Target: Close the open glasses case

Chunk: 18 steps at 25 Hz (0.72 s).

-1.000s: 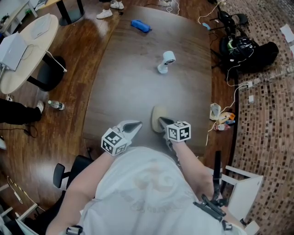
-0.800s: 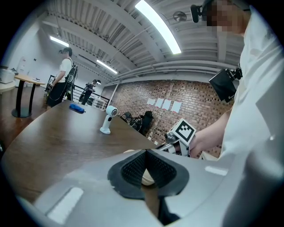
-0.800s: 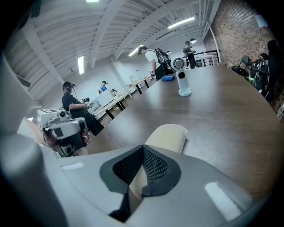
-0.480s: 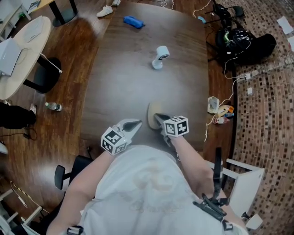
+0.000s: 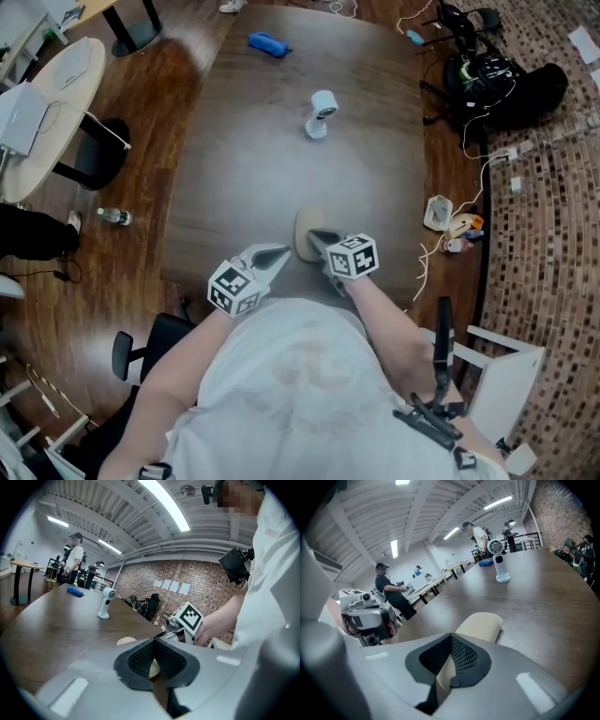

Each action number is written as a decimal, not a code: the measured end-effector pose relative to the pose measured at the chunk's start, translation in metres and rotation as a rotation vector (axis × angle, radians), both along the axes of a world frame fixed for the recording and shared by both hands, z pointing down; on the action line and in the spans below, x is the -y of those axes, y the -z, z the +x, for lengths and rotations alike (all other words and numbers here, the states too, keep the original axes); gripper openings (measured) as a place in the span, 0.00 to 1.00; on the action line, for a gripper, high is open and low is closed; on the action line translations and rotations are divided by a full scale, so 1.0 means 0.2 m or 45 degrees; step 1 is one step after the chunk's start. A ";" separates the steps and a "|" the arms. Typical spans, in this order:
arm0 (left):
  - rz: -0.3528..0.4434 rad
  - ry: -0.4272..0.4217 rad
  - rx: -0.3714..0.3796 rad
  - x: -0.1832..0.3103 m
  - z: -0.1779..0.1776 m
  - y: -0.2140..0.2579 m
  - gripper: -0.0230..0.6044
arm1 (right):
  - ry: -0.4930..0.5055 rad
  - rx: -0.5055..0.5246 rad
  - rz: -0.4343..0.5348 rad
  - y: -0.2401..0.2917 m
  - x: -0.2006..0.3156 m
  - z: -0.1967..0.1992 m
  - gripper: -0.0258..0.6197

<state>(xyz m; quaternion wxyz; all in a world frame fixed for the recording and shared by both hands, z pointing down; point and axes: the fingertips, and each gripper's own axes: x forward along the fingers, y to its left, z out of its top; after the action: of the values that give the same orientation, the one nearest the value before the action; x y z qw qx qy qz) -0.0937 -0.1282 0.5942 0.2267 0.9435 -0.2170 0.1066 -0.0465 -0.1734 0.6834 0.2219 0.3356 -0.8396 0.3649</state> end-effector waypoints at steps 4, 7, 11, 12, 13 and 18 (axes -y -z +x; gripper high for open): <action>-0.006 0.054 0.002 -0.02 0.09 0.02 0.04 | -0.054 0.089 -0.087 0.00 0.01 0.02 0.05; -0.019 0.090 0.001 -0.03 0.14 0.04 0.04 | -0.029 0.090 -0.174 -0.01 0.02 0.00 0.05; -0.025 0.132 0.017 -0.04 0.17 0.05 0.04 | 0.061 0.079 -0.133 -0.01 0.01 -0.01 0.05; -0.031 0.151 0.024 -0.04 0.17 0.05 0.04 | 0.065 0.104 -0.129 -0.01 0.01 -0.01 0.05; -0.038 0.170 0.033 -0.04 0.18 0.04 0.04 | 0.070 0.132 -0.123 0.00 0.01 0.00 0.05; -0.045 0.199 0.070 -0.05 0.23 0.03 0.04 | 0.112 0.245 -0.048 0.09 0.00 0.02 0.05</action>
<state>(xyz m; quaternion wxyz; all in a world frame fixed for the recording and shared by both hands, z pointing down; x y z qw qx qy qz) -0.0477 -0.1173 0.5892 0.2450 0.9162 -0.2942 0.1181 -0.0434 -0.1737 0.6644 0.1623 0.2576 -0.8639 0.4012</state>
